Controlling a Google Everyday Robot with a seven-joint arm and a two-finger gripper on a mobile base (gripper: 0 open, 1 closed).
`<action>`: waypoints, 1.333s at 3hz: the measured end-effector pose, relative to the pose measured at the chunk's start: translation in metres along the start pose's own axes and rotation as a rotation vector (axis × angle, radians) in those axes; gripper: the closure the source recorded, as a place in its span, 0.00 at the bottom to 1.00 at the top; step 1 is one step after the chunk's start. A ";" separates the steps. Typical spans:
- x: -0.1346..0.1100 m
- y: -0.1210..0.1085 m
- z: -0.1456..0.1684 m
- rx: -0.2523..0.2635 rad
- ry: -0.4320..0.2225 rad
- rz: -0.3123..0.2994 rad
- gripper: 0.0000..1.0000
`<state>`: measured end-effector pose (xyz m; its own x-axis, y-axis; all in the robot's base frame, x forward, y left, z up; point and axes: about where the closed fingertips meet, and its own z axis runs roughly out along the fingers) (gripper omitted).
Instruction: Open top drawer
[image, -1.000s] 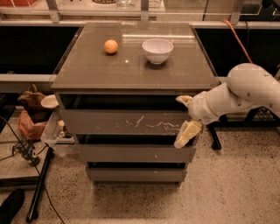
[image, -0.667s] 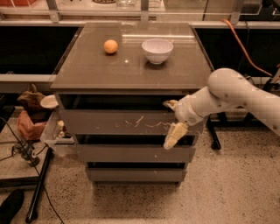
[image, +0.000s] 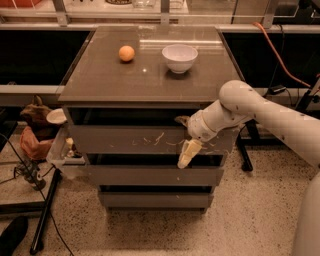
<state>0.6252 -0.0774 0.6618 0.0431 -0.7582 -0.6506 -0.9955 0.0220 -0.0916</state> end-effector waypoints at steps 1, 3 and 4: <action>0.003 0.004 0.005 -0.028 0.004 0.015 0.00; -0.002 0.015 0.004 -0.065 0.008 0.030 0.00; -0.002 0.015 0.004 -0.065 0.008 0.030 0.00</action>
Offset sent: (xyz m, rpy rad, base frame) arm -0.0257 0.0076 -0.0381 -0.0125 0.1882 0.0503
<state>0.6107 -0.0727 0.6587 0.0129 -0.7631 -0.6461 -0.9997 0.0025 -0.0229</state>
